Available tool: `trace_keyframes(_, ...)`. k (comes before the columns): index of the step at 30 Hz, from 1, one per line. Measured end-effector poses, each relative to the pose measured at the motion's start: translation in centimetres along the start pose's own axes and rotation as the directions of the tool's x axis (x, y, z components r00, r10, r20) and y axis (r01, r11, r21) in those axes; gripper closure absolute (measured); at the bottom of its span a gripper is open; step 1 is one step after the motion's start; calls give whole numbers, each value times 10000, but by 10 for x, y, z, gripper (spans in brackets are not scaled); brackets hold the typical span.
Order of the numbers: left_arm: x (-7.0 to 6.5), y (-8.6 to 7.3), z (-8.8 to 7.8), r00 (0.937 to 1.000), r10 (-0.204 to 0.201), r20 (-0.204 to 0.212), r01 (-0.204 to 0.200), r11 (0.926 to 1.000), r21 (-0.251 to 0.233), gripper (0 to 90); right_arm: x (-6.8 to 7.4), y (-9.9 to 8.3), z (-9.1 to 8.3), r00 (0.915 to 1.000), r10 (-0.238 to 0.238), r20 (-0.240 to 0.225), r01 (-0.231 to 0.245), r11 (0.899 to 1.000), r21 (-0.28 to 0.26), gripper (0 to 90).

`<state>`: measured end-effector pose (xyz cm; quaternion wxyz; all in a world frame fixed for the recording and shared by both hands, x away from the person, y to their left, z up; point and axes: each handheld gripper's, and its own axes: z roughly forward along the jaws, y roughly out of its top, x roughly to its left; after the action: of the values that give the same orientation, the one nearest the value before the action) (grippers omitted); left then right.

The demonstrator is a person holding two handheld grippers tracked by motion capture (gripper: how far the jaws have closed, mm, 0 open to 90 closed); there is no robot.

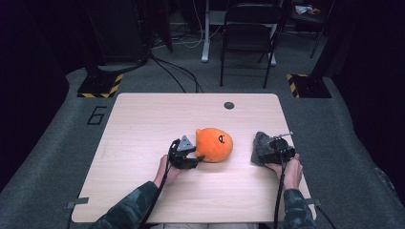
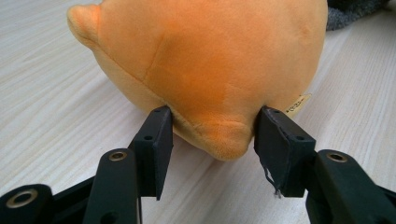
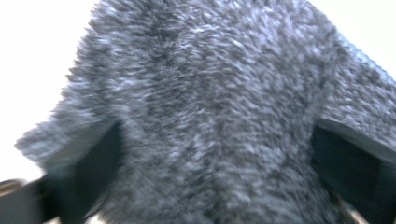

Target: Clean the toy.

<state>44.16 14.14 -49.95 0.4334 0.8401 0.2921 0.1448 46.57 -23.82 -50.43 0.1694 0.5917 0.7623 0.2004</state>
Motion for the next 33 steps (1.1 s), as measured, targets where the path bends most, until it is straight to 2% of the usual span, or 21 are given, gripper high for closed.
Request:
trace_keyframes(1,0,0,0,10000,5,-17,-5,10000,-16,474,-1,1,-3,10000,76,62,-77,10000,29,205)
trace_keyframes(2,0,0,0,10000,5,-17,-5,10000,-16,474,-1,1,-3,10000,76,62,-77,10000,29,205)
trace_keyframes(3,0,0,1,10000,0,-51,-1,10000,-59,475,0,0,-5,10000,66,29,-66,9999,-155,326)
trace_keyframes(4,0,0,0,10000,-2,-34,2,10000,-34,475,1,0,-7,9999,139,42,-138,9997,-191,401)
trace_keyframes(5,0,0,0,10000,11,-38,-11,10000,-33,476,2,0,-7,9999,-86,74,89,9993,-374,484)
trace_keyframes(6,-1,-1,0,10000,-7,-38,7,10000,-21,478,4,-1,-8,9999,-35,119,40,9990,-437,545)
trace_keyframes(7,-1,-1,0,10000,-65,-15,64,10000,-34,481,5,-1,-8,9997,-196,126,202,9985,-511,601)
trace_keyframes(8,-1,-1,0,10000,-80,-37,80,10000,-17,483,6,0,-8,9990,-425,122,432,9973,-593,641)
trace_keyframes(9,-1,-1,0,9999,-102,-34,102,9999,-32,488,7,0,-8,9992,-374,126,381,9976,-571,668)
trace_keyframes(12,-1,-2,1,9999,-156,-67,155,9999,-75,493,7,0,-8,9983,-563,124,570,9962,-654,704)
trace_keyframes(13,-2,-3,1,9998,-176,-112,174,9998,-138,496,7,0,-8,9992,-386,43,388,9970,-672,726)
trace_keyframes(16,-2,-4,1,9998,-186,-97,185,9998,-113,502,6,0,-9,9994,-327,-79,320,9965,-776,736)
trace_keyframes(17,-1,-4,1,9998,-183,-87,181,9997,-139,503,5,1,-11,9991,-153,-404,115,9955,-937,740)
trace_keyframes(20,0,-4,0,9999,-154,-17,154,9998,-118,509,4,3,-14,9979,-50,-645,-21,9939,-1103,740)
trace_keyframes(21,-1,-4,0,9997,-224,-48,223,9996,-191,509,5,4,-17,9969,90,-787,-183,9928,-1183,741)
trace_keyframes(23,0,-6,0,9998,-203,-25,202,9995,-222,518,4,10,-26,9928,14,-1198,-219,9852,-1698,740)
trace_keyframes(26,1,-6,-1,9998,-196,-17,195,9996,-215,526,4,13,-34,9892,54,-1464,-322,9829,-1814,740)
trace_keyframes(27,0,-6,-1,9999,-162,-33,161,9995,-254,527,6,15,-41,9846,43,-1750,-394,9795,-1975,739)
trace_keyframes(30,0,-7,-2,9999,-134,-20,133,9997,-228,538,7,17,-47,9822,-155,-1873,-243,9777,-2086,738)
trace_keyframes(32,0,-7,-2,9999,-130,-19,129,9996,-263,551,13,22,-57,9787,-193,-2046,-263,9756,-2179,737)
trace_keyframes(33,-1,-6,-2,9999,-75,-87,73,9995,-296,562,15,23,-59,9766,-406,-2111,-102,9721,-2344,736)
